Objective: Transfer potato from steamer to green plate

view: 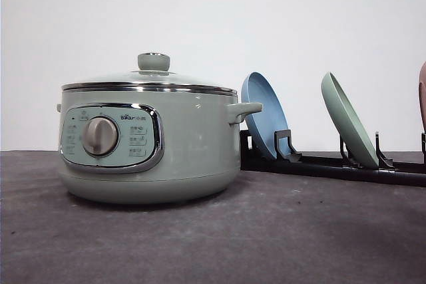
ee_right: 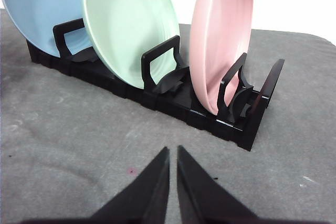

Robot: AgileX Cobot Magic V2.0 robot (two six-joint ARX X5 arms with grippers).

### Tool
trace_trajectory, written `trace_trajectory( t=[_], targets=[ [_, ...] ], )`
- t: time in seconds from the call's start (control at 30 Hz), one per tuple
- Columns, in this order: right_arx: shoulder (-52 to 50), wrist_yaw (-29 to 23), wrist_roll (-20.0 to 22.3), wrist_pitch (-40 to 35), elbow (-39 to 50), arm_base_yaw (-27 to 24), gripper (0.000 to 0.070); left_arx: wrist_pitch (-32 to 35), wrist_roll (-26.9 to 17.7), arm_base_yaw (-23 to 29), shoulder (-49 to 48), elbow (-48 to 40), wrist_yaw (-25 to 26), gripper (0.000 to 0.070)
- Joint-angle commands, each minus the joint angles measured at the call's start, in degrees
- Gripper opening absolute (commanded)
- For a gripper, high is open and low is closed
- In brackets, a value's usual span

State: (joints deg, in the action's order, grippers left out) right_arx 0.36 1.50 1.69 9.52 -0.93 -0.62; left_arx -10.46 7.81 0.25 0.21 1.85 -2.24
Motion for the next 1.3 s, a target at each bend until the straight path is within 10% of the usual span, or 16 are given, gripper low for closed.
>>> trace_trajectory(
  t=[0.0, 0.47, 0.9, 1.27],
  targets=[
    [-0.2, 0.2, -0.6, -0.9, 0.3, 0.1, 0.0013, -0.2, 3.0, 0.1, 0.0, -1.2, -0.4, 0.0000],
    [-0.1, 6.1, -21.2, 1.0, -3.9, 0.1, 0.0005, -0.3, 12.0, -1.4, 0.7, 5.5, 2.2, 0.0002],
    [9.1, 8.3, -24.1, 8.4, -26.0, 0.1, 0.0005, -6.2, 8.7, -1.5, 21.2, 30.9, 7.5, 0.0002],
    [27.7, 28.4, -21.6, 21.7, -48.1, 0.2, 0.0005, -19.7, 4.7, -11.9, 36.3, 53.4, 12.3, 0.0001]
  ],
)
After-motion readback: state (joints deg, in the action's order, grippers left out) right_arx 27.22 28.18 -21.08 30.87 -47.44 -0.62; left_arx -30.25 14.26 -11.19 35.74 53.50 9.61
